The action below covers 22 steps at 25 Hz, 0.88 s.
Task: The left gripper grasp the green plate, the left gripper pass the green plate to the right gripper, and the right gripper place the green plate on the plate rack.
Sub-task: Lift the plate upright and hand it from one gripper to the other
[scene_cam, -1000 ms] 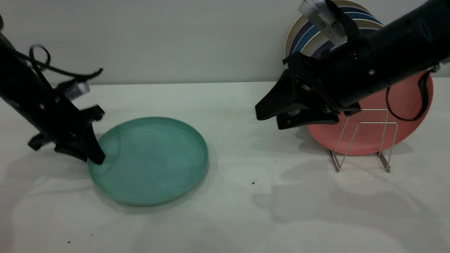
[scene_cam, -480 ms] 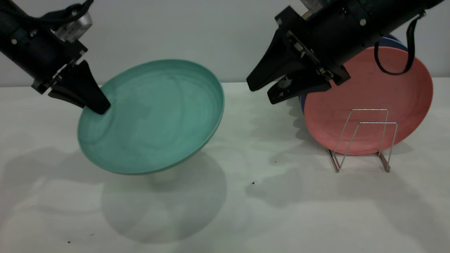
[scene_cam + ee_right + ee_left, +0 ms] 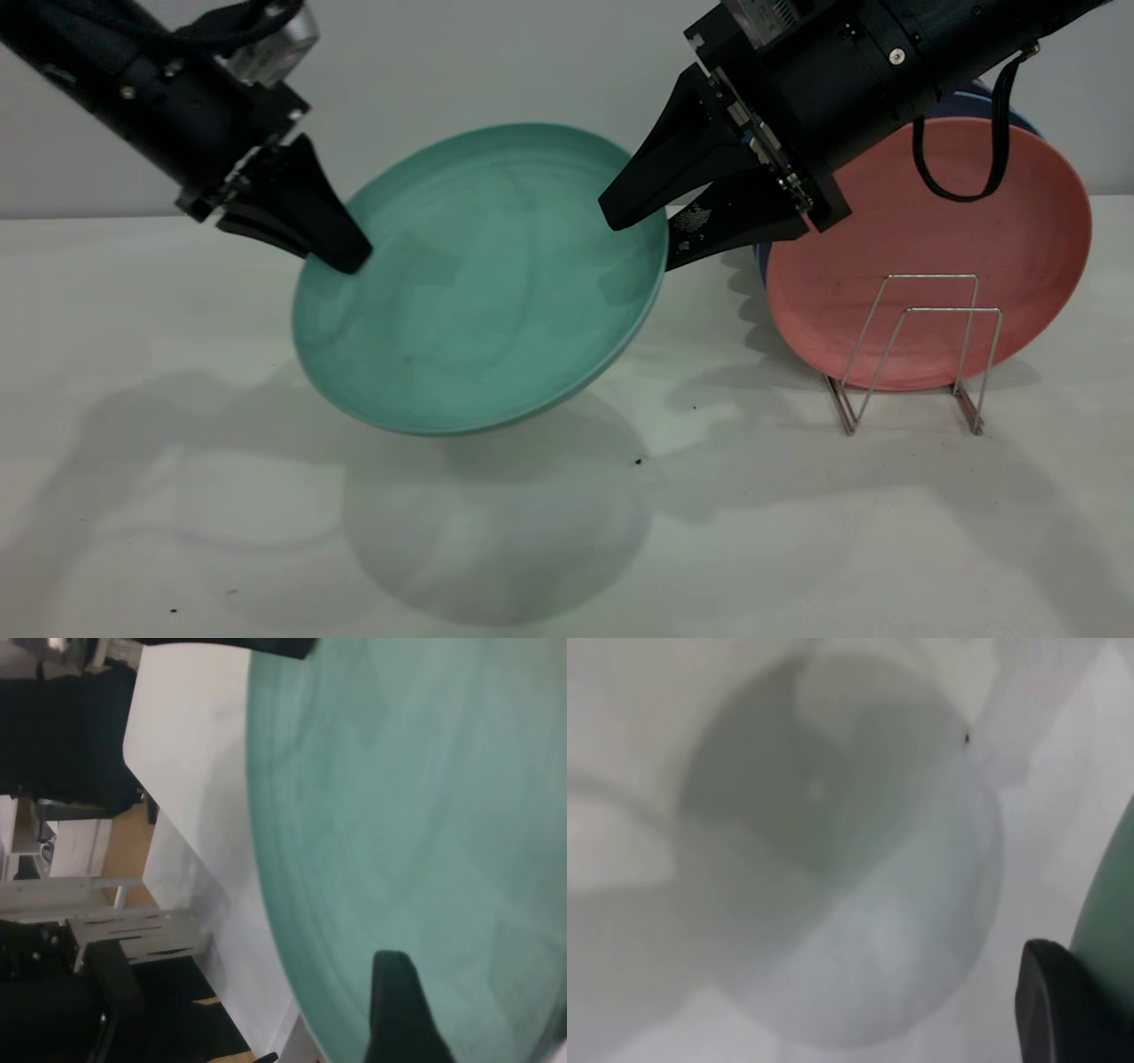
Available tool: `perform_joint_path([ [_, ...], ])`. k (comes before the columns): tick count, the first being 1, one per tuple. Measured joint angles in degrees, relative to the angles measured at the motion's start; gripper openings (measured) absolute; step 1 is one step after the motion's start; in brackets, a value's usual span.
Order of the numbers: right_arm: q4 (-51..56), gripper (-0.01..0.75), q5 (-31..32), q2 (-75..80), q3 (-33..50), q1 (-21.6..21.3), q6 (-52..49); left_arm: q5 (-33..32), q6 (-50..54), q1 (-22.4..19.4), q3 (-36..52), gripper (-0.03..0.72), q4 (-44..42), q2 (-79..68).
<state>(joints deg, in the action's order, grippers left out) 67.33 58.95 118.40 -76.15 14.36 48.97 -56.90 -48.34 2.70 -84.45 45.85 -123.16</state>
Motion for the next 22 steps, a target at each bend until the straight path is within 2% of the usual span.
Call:
perform_joint_path([
  [4,0.2,0.452,-0.9,0.1,0.0,-0.1,0.0,1.2,0.0,1.7,0.0,0.015,0.5,0.0],
  [6,0.5,0.385,-1.1,0.2,0.0,-0.1,0.0,1.2,0.0,2.4,0.0,0.015,1.8,0.0],
  [10,0.1,0.170,-1.7,0.2,0.0,-0.1,0.0,1.0,0.0,2.7,0.0,0.042,4.2,0.0],
  [12,-0.2,0.158,-2.5,0.3,0.0,-0.2,0.5,1.1,0.0,2.7,0.0,0.080,5.1,0.0],
  [14,0.0,0.153,-2.8,0.3,0.0,-0.2,1.2,0.9,0.0,2.7,0.0,0.146,5.9,0.0],
  [22,-2.6,0.094,-4.0,-2.7,0.0,-2.6,4.3,-0.1,0.7,2.7,0.0,0.579,6.4,3.4],
])
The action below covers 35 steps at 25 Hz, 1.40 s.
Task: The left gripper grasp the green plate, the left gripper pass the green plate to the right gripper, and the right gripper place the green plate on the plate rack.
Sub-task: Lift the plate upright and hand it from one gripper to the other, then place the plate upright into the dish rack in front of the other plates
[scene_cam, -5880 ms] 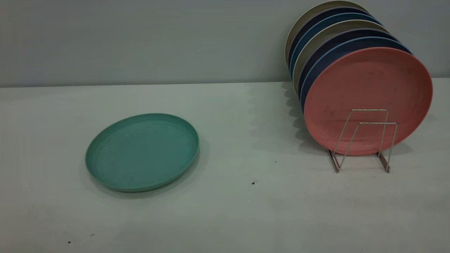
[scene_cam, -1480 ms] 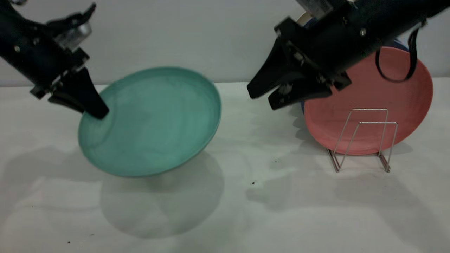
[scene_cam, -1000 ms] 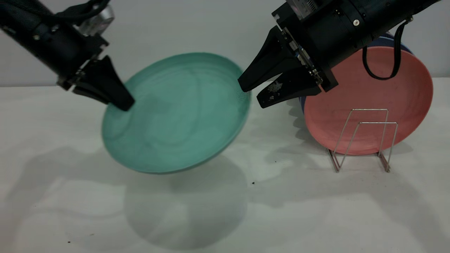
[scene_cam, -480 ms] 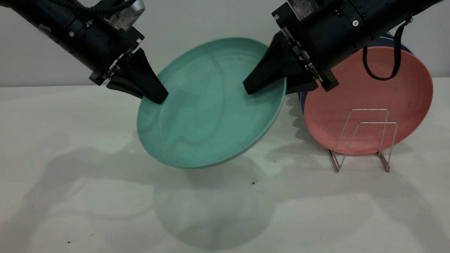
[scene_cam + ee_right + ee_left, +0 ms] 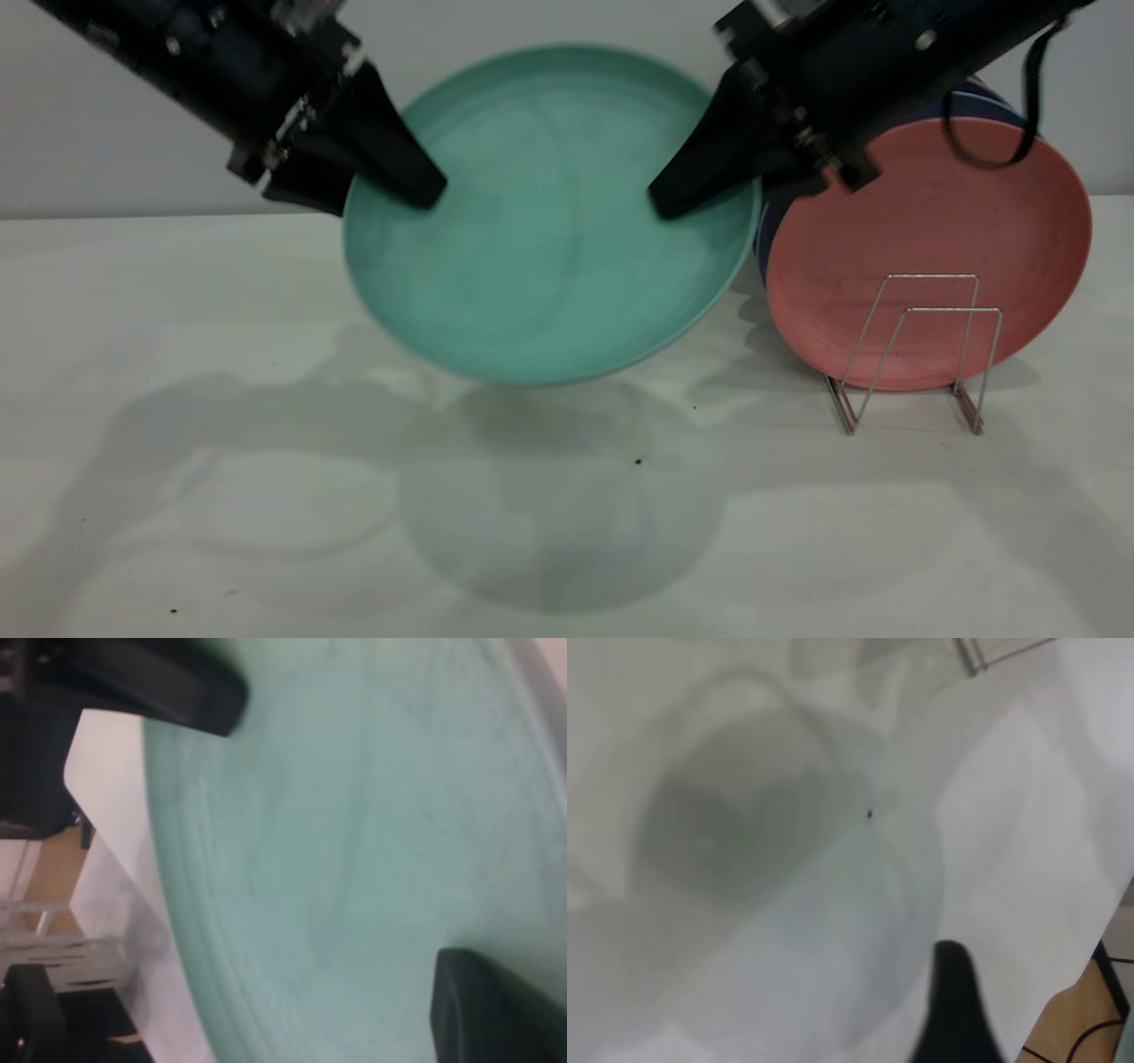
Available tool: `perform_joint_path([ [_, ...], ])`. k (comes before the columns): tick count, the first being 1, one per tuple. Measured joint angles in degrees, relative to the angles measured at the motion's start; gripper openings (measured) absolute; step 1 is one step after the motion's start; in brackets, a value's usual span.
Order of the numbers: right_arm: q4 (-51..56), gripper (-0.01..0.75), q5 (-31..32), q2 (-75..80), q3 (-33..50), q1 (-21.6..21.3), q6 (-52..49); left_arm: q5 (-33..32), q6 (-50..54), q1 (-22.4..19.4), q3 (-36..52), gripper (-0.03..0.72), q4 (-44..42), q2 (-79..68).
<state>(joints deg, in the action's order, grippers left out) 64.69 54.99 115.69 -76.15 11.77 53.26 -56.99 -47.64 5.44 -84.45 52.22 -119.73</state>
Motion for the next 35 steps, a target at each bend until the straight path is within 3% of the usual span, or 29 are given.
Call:
perform_joint_path([
  [3,-1.8,0.094,0.5,-1.1,0.0,-2.1,-0.3,-0.6,0.2,0.0,0.0,0.644,-0.2,2.8],
  [9,-3.6,0.094,2.0,-2.1,0.0,-6.3,1.2,-1.7,0.2,0.0,0.0,0.626,-1.9,10.0],
  [17,-17.6,0.094,2.2,-13.1,0.0,-8.3,22.1,-3.2,1.1,0.0,0.0,0.575,-7.3,16.1],
  [22,-31.4,0.094,-2.1,-19.4,0.0,-8.3,33.2,-3.1,1.5,0.0,0.0,0.573,-7.4,16.1],
  [26,-38.8,0.094,-8.1,-21.1,0.0,-8.3,35.3,-3.1,2.0,0.0,0.0,0.570,-7.5,16.1],
  [31,-41.5,0.094,-16.0,-21.1,0.0,-8.3,35.6,-3.1,2.3,0.0,0.0,0.569,-7.5,16.1],
  [35,-41.5,0.094,-17.2,-20.4,0.1,-8.3,36.8,-3.1,2.4,0.0,0.0,0.569,-7.5,16.1],
])
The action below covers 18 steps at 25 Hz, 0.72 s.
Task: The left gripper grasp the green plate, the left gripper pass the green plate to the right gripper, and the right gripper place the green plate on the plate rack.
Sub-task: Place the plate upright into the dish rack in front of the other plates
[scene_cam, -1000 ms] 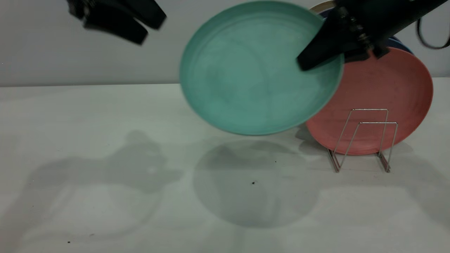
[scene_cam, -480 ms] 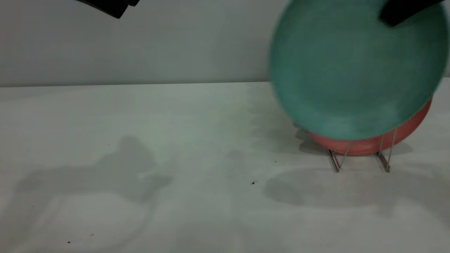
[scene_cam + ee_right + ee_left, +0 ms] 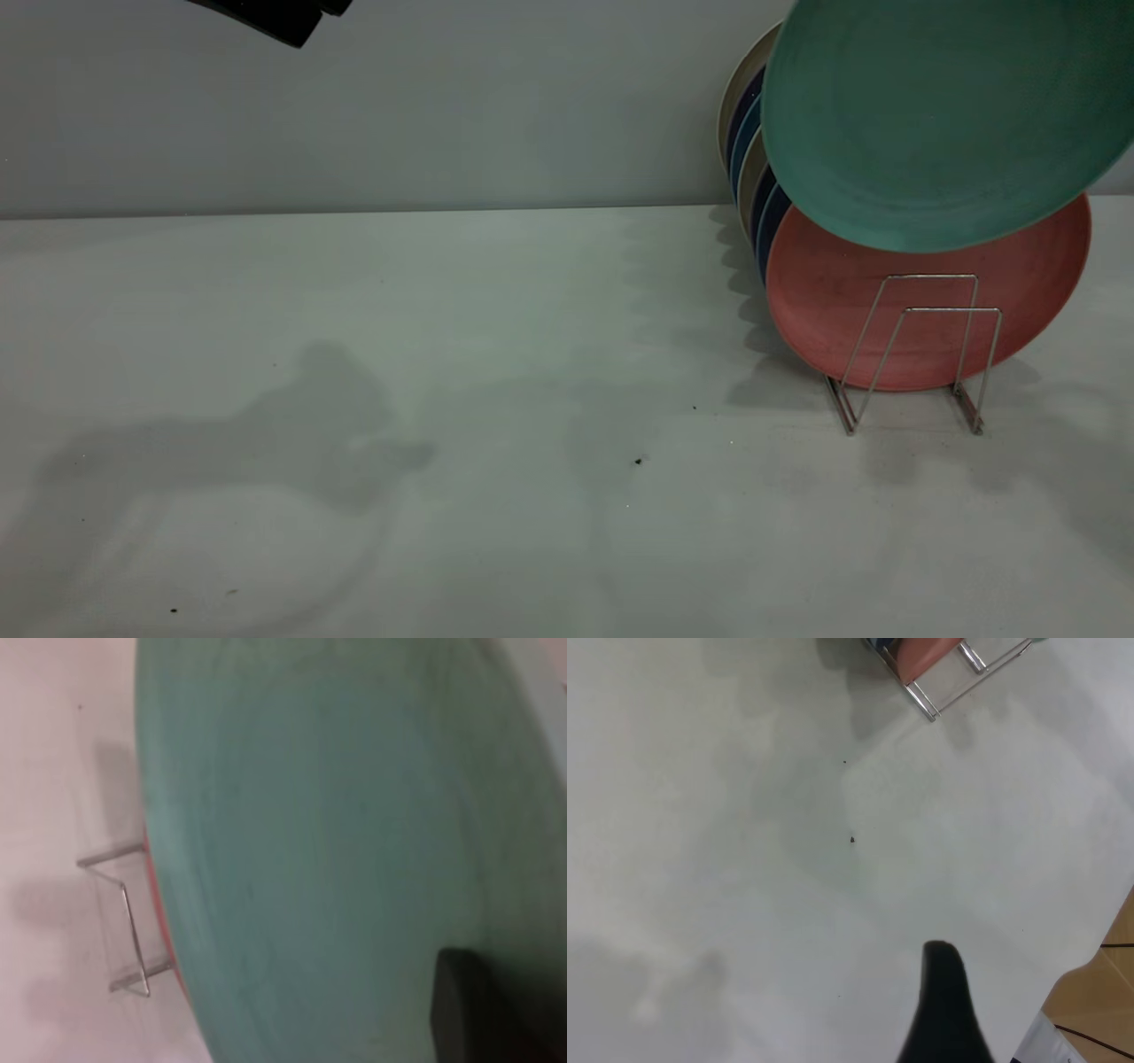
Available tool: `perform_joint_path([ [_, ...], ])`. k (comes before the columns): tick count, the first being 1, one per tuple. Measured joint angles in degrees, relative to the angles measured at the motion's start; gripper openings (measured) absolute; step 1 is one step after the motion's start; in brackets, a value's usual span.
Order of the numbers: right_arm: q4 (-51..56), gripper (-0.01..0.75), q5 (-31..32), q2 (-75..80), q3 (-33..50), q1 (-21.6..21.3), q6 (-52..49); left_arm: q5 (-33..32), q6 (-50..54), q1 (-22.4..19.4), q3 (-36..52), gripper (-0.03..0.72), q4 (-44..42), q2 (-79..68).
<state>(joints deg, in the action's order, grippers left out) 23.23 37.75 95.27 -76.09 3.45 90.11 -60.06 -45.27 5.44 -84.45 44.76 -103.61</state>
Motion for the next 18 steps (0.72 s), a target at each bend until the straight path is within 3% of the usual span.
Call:
perform_joint_path([
  [18,-0.1,0.094,-1.5,7.0,0.0,-0.4,0.0,0.7,0.1,0.0,0.0,0.568,0.0,0.0],
])
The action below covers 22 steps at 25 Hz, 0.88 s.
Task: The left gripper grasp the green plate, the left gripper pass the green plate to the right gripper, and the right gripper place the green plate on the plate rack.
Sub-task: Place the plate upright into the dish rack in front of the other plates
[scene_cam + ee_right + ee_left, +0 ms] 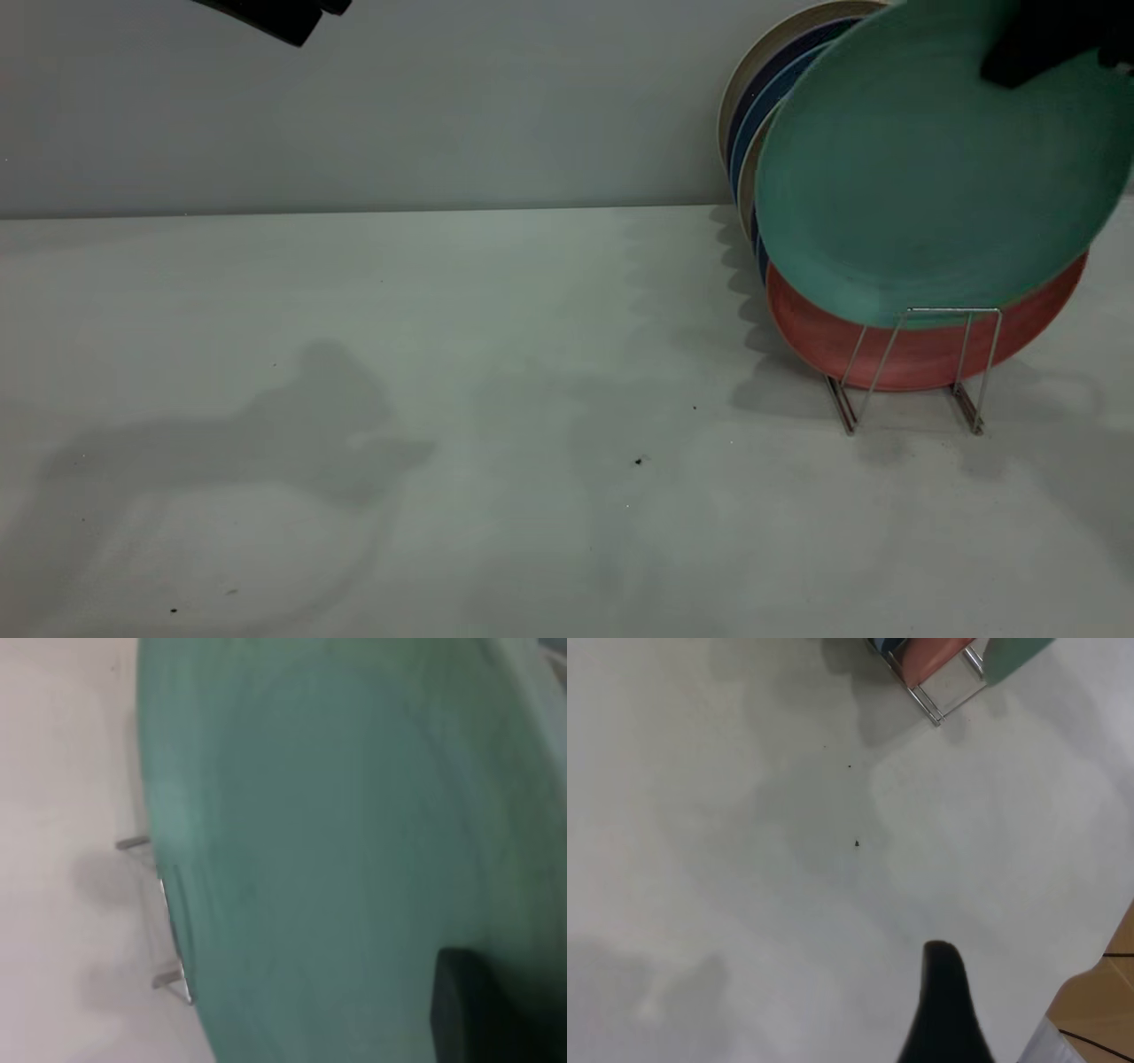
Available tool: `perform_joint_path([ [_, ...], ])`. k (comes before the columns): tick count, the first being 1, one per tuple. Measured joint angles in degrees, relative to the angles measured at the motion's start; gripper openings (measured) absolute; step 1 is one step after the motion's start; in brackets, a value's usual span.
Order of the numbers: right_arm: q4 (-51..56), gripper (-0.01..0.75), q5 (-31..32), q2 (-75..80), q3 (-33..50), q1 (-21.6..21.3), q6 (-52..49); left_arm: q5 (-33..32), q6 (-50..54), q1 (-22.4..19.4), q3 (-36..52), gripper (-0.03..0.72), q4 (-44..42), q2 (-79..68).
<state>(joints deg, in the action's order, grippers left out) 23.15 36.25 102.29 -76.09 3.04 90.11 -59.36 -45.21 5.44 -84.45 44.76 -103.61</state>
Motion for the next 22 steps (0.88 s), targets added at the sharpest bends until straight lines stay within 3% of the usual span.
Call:
perform_joint_path([
  [6,0.3,0.117,-0.1,0.5,0.0,-0.6,-1.6,0.2,0.0,0.0,0.0,0.568,0.0,0.0],
  [8,0.9,0.162,0.4,0.5,0.0,-0.6,-2.8,0.2,0.0,0.0,0.0,0.568,0.0,0.0],
  [12,1.3,0.322,2.9,0.5,0.0,-0.6,-5.2,0.2,0.0,0.0,0.0,0.568,0.0,0.0],
  [16,1.3,0.439,9.1,-0.8,0.0,-0.6,-7.7,0.4,0.0,0.0,0.0,0.568,-0.1,0.9],
  [22,5.6,0.462,21.5,-9.4,0.0,-0.6,-16.7,0.4,2.3,0.0,0.1,0.568,-0.5,9.2],
])
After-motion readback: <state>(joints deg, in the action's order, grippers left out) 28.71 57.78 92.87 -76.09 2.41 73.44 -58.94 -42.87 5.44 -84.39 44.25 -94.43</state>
